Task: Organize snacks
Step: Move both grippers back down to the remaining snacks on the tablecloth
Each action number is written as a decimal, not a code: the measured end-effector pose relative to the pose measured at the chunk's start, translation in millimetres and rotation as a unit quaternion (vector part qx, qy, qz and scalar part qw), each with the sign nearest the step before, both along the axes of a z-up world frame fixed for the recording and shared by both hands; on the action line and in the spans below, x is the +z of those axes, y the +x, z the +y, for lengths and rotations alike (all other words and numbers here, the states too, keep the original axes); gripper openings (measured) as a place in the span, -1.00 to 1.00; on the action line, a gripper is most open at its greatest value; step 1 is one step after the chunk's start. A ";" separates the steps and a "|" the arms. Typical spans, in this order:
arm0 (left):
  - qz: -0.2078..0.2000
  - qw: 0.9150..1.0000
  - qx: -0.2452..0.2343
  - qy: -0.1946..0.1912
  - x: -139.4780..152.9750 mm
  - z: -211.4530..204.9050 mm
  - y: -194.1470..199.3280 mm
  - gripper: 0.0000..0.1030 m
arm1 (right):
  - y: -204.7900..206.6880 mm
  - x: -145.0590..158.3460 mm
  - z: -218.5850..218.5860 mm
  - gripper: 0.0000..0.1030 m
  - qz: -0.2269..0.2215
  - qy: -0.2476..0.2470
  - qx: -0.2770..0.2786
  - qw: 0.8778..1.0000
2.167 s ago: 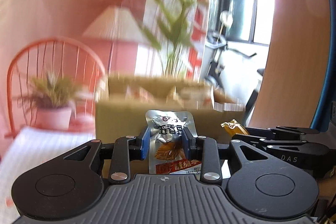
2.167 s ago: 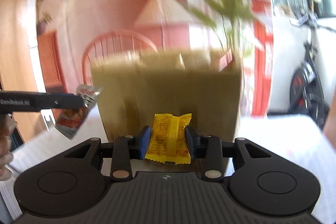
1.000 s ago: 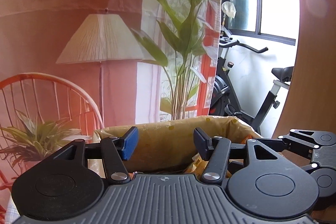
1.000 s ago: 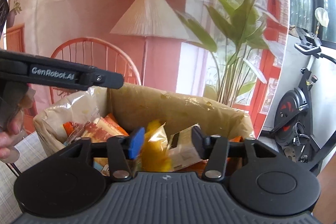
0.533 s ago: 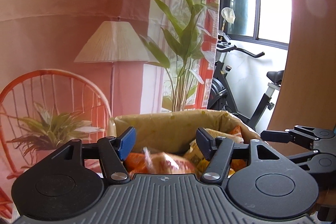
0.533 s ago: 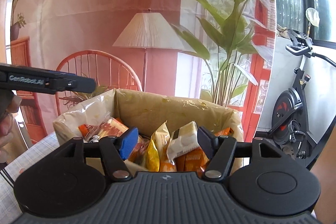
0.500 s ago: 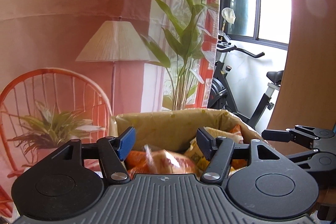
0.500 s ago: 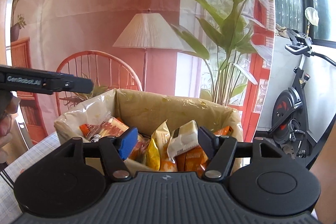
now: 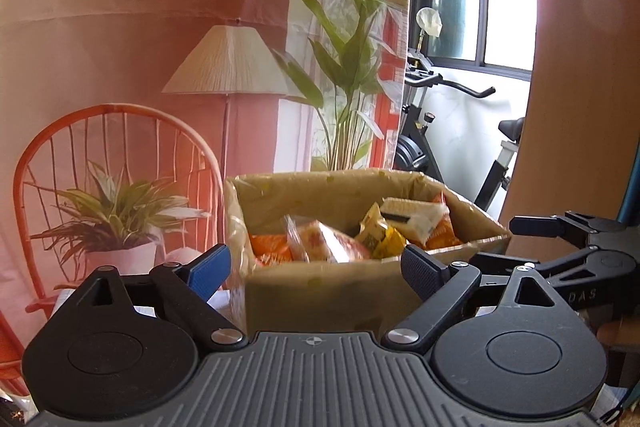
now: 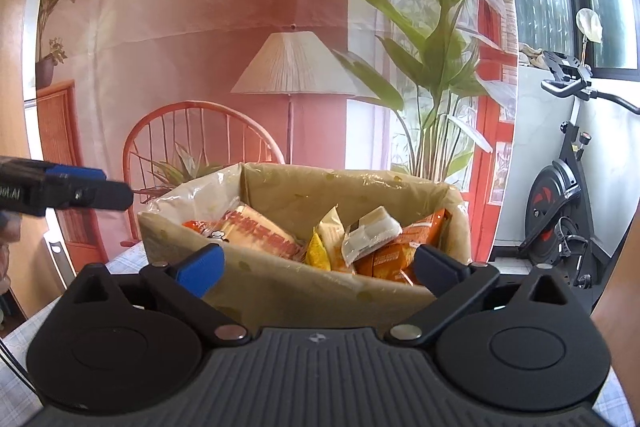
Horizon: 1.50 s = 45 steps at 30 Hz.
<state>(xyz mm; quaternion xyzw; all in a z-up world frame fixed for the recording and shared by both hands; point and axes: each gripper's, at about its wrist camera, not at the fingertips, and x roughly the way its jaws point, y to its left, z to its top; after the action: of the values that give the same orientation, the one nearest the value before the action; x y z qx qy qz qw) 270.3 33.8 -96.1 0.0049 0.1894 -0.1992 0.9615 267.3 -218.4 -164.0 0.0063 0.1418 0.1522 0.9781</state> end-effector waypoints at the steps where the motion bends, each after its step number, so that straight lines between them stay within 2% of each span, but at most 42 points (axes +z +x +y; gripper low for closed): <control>1: 0.001 1.000 0.000 -0.001 -1.9 1.3 -1.9 0.83 | -1.5 -1.6 0.6 1.00 0.002 0.001 -0.001 1.000; 15: 0.033 0.999 0.013 -0.012 -48.1 22.3 -15.4 0.85 | -18.2 -34.1 9.3 1.00 0.018 0.005 0.003 1.000; 26: 0.064 0.998 0.021 0.000 -76.7 27.6 -16.5 0.85 | -13.8 -70.9 9.3 1.00 0.061 0.020 -0.005 0.998; 34: 0.091 0.996 0.022 0.003 -98.0 25.3 -16.5 0.85 | -10.4 -95.7 11.2 1.00 0.086 0.011 -0.007 0.996; 45: 0.131 0.991 0.039 0.006 -130.1 43.0 -18.9 0.85 | -9.4 -138.3 25.8 1.00 0.136 -0.003 0.029 0.990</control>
<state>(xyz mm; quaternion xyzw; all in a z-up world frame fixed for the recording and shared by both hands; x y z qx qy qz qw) 251.4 76.8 -226.2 -0.0231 0.3146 -0.1596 0.9354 257.9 -192.7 -302.3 0.0201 0.2736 0.1778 0.9450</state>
